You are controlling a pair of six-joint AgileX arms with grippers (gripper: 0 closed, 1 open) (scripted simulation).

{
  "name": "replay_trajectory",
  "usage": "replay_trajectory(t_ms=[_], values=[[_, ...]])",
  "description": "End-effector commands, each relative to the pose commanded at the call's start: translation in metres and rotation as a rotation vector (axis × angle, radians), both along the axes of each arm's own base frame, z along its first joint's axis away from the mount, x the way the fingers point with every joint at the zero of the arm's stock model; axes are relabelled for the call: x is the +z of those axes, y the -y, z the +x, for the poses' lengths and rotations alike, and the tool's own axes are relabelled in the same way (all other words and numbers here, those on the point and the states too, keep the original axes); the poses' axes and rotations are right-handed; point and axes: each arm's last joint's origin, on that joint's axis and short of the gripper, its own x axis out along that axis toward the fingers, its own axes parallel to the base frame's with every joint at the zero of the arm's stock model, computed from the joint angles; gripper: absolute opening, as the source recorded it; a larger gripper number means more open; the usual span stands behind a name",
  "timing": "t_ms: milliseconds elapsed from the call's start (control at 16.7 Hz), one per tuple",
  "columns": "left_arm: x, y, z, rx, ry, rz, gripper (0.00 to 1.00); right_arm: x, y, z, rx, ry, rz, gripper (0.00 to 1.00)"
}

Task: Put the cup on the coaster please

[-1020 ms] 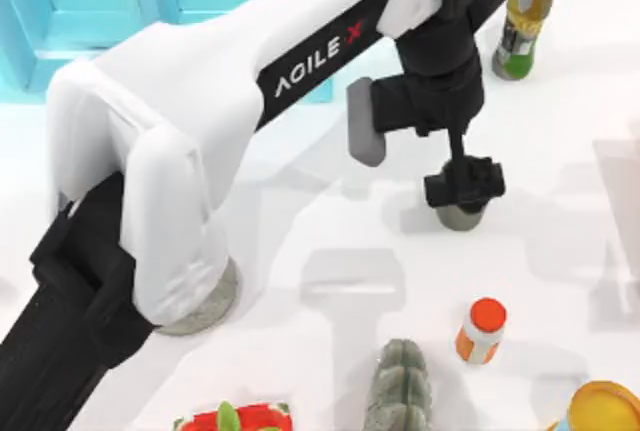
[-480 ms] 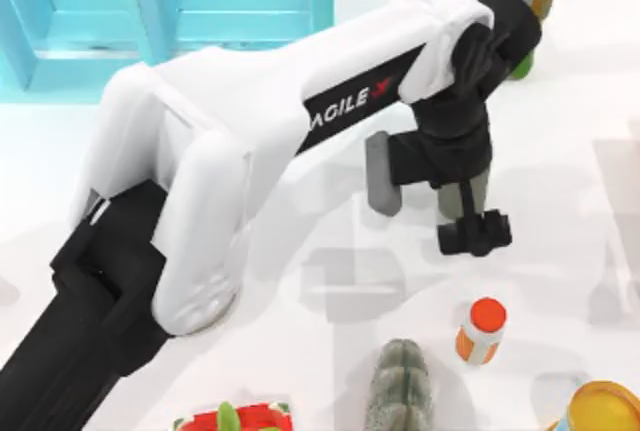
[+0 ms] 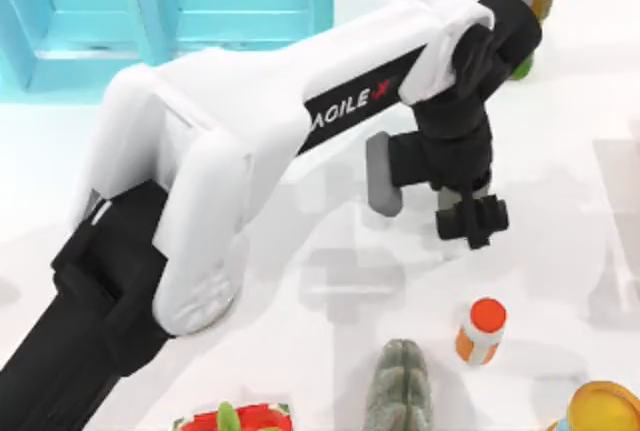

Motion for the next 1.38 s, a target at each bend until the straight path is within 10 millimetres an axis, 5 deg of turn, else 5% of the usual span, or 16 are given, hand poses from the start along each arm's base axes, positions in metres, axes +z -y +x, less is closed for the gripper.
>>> replay_trajectory(t_ms=[360,1020,1380], values=[[0.000,0.000,0.000,0.000,0.000,0.000,0.02,0.000,0.000,0.000,0.000,0.000,0.000,1.00],[0.001,-0.003,0.002,-0.002,0.003,0.001,0.00,0.000,0.000,0.000,0.000,0.000,0.000,1.00],[0.011,-0.031,0.012,-0.163,0.039,0.044,0.00,0.000,0.000,0.000,0.000,0.000,0.000,1.00]])
